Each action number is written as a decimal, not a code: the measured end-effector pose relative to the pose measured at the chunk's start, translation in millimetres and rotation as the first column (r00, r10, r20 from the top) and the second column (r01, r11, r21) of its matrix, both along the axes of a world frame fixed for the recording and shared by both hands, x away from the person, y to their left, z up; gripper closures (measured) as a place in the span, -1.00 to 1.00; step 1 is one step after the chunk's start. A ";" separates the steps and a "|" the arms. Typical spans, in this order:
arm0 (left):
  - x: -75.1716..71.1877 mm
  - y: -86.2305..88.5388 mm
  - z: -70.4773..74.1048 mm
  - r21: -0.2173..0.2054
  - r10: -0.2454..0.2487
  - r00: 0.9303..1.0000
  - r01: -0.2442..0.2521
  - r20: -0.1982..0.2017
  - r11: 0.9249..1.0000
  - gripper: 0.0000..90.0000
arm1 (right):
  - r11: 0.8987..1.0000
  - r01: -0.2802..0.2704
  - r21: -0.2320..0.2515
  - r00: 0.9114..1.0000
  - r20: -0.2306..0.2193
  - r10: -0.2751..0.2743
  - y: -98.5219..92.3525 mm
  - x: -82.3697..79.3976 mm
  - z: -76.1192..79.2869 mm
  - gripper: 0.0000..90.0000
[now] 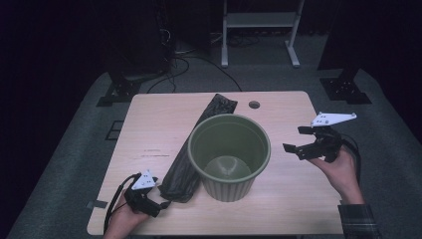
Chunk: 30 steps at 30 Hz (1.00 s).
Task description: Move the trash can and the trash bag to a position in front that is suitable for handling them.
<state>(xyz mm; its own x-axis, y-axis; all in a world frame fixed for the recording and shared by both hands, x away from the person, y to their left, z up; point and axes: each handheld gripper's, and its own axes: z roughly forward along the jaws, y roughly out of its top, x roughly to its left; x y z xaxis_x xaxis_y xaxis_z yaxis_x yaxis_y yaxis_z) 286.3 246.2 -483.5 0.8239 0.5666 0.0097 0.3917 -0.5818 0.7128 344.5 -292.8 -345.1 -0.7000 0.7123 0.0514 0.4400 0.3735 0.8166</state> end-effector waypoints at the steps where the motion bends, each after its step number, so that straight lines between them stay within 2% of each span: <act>1: -0.1 -0.1 0.0 0.000 0.001 1.000 -0.001 0.000 1.000 -1.00 | 1.000 0.002 -0.003 1.000 -0.001 -0.002 -0.8 -2.2 -3.9 -0.79; 5: -0.1 -0.1 0.0 0.000 0.001 1.000 -0.001 -0.001 1.000 -1.00 | 1.000 0.011 -0.023 1.000 -0.009 -0.011 -4.0 -10.2 -20.4 -0.79; 11: -0.1 -0.2 0.0 -0.001 0.002 1.000 -0.002 0.001 1.000 -1.00 | 0.998 0.055 -0.035 0.998 -0.002 -0.055 -13.1 -21.8 -48.2 -0.79; 20: -0.2 -0.2 0.0 -0.001 0.002 1.000 -0.002 0.001 1.000 -1.00 | 0.995 0.094 -0.025 0.995 -0.022 -0.095 -28.4 -38.5 -94.5 -0.79; 26: -0.2 -0.2 0.0 0.000 0.002 1.000 -0.002 0.001 1.000 -1.00 | 0.993 0.119 -0.021 0.992 -0.032 -0.120 -33.6 -44.2 -113.0 -0.79; 28: -0.2 -0.2 0.0 -0.001 0.002 1.000 -0.002 0.001 1.000 -1.00 | 0.991 0.126 -0.035 0.992 -0.028 -0.127 -34.0 -44.7 -119.6 -0.79; 30: -0.3 0.0 0.1 0.000 0.001 1.000 -0.001 0.000 1.000 -1.00 | 0.992 0.119 -0.031 0.991 -0.050 -0.121 -34.2 -44.7 -126.9 -0.79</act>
<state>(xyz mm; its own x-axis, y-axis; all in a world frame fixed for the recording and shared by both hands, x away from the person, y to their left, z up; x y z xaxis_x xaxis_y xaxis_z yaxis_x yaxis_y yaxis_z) 286.0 246.2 -483.4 0.8233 0.5675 0.0100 0.3920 -0.5813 0.7131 299.9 -327.0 -471.9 -0.6063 0.7927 0.0638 0.5244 0.3381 0.7815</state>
